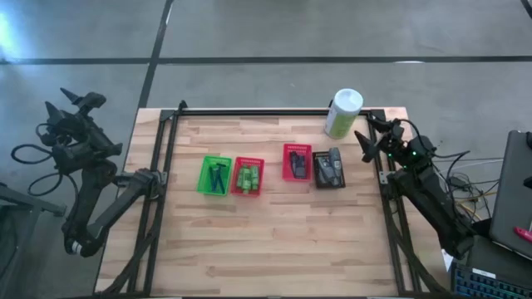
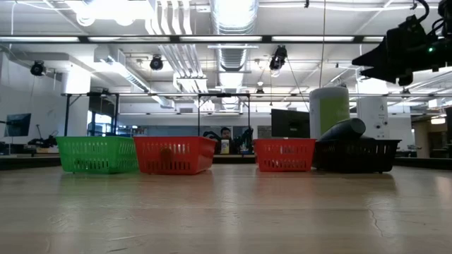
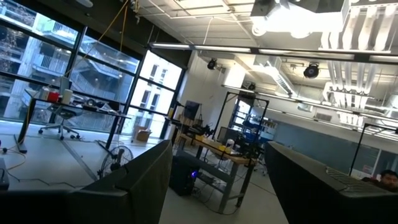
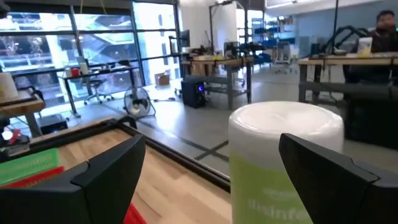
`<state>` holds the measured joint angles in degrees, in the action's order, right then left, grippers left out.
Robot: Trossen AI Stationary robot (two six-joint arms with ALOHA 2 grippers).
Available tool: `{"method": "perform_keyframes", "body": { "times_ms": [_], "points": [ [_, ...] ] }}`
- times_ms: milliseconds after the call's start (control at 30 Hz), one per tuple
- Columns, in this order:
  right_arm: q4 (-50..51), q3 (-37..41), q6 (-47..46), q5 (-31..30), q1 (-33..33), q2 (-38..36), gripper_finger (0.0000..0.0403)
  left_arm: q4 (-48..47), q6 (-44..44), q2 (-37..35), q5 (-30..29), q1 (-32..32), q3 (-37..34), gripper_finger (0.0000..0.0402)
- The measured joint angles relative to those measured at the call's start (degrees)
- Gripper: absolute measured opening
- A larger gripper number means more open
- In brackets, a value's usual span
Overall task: Pick & Place Travel size toiletries
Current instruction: Return to Home Position
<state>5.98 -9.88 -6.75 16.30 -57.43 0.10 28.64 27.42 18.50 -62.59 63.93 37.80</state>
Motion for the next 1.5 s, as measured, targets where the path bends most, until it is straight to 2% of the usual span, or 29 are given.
{"method": "perform_keyframes", "body": {
  "times_ms": [333,567,633,900,1500],
  "points": [
    [-11.0,4.2,-2.9,0.2,0.0,0.0,0.0368,0.0,0.0,0.0,0.0,0.0,0.6,0.0261],
    [-18.1,4.7,0.0,0.1,0.0,0.0,0.0368,-0.1,0.1,0.0,0.0,0.0,1.2,0.0261],
    [-18.4,5.4,-0.5,0.0,0.0,0.0,0.0368,-0.1,0.1,0.0,0.0,0.0,1.3,0.0261],
    [-18.1,8.7,-15.5,0.2,0.0,0.1,0.0368,0.0,0.1,0.0,0.0,0.0,1.3,0.0261],
    [-16.6,9.3,-15.6,0.4,-0.7,0.0,0.0368,-0.2,0.0,0.0,0.1,0.0,1.3,0.0261]
  ]
}}
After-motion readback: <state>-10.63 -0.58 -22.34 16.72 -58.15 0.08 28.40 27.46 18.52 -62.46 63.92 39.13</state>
